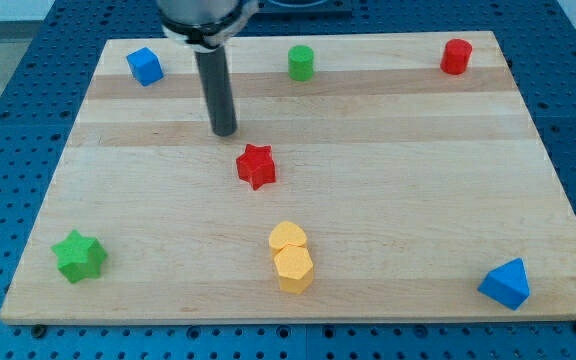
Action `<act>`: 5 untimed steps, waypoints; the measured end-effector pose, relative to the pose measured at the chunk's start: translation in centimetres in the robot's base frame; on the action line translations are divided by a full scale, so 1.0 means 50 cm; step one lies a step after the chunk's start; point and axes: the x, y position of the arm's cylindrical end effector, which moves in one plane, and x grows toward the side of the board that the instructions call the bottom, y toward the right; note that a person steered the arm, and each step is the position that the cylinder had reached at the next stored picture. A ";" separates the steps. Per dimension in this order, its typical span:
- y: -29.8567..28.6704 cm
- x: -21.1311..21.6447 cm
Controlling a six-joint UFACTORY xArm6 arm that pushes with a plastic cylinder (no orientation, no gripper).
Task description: Push the red star towards the red circle
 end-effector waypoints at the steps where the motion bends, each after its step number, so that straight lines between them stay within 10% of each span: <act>1: -0.011 0.082; 5: 0.115 0.145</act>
